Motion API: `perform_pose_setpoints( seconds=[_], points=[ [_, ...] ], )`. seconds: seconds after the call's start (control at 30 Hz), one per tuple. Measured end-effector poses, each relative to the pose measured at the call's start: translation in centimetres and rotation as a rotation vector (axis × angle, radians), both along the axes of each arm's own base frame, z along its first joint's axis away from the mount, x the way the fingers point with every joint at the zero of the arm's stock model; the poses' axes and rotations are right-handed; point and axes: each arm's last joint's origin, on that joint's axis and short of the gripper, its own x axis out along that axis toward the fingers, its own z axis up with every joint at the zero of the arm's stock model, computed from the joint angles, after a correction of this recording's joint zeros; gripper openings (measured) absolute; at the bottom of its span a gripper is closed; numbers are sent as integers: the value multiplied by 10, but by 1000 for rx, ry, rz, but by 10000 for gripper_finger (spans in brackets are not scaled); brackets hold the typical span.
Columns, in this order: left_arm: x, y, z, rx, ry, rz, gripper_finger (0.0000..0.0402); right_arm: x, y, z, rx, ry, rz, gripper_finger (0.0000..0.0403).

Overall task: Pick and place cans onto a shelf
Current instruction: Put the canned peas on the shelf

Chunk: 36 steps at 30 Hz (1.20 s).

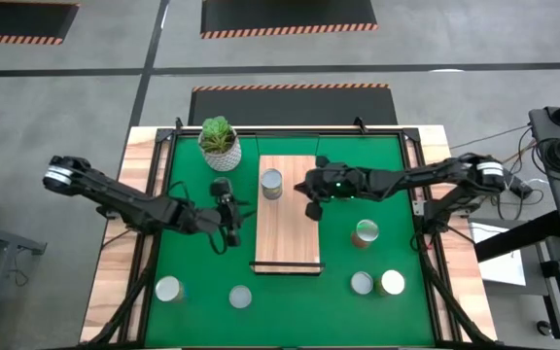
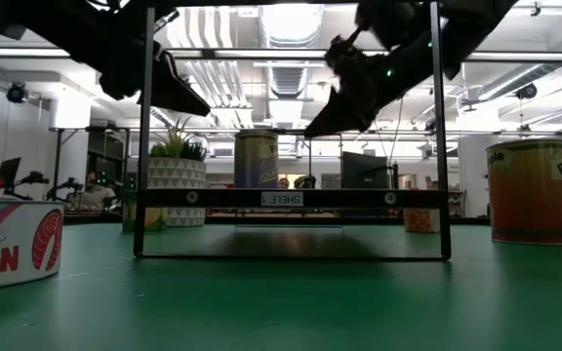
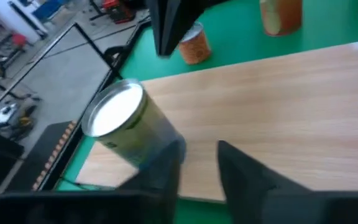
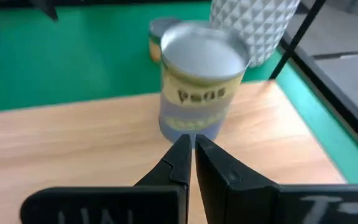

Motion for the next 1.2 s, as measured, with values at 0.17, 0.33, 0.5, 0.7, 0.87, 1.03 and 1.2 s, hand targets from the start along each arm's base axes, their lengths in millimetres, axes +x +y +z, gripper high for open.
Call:
perform_pose_setpoints(
  seconds=[0.17,0.33,0.5,0.7,0.87,1.03,1.2],
  points=[
    [6,14,2,-72,-1,-60,11,20,-3,-10,-9,27,13,13],
    [11,33,-3,-116,11,-44,4,40,-5,-15,-17,45,54,13],
    [19,43,-13,-117,36,-38,1,52,-7,-16,-43,57,64,13],
    [26,59,-24,-94,59,23,0,56,-13,-10,-75,58,62,13],
    [30,71,-29,-97,75,72,0,53,-23,-6,-89,52,37,13],
    [38,81,-27,-88,79,100,0,51,-33,-7,-97,57,16,13],
    [46,91,-28,-63,100,118,0,50,-40,-7,-99,61,0,13]
  ],
)
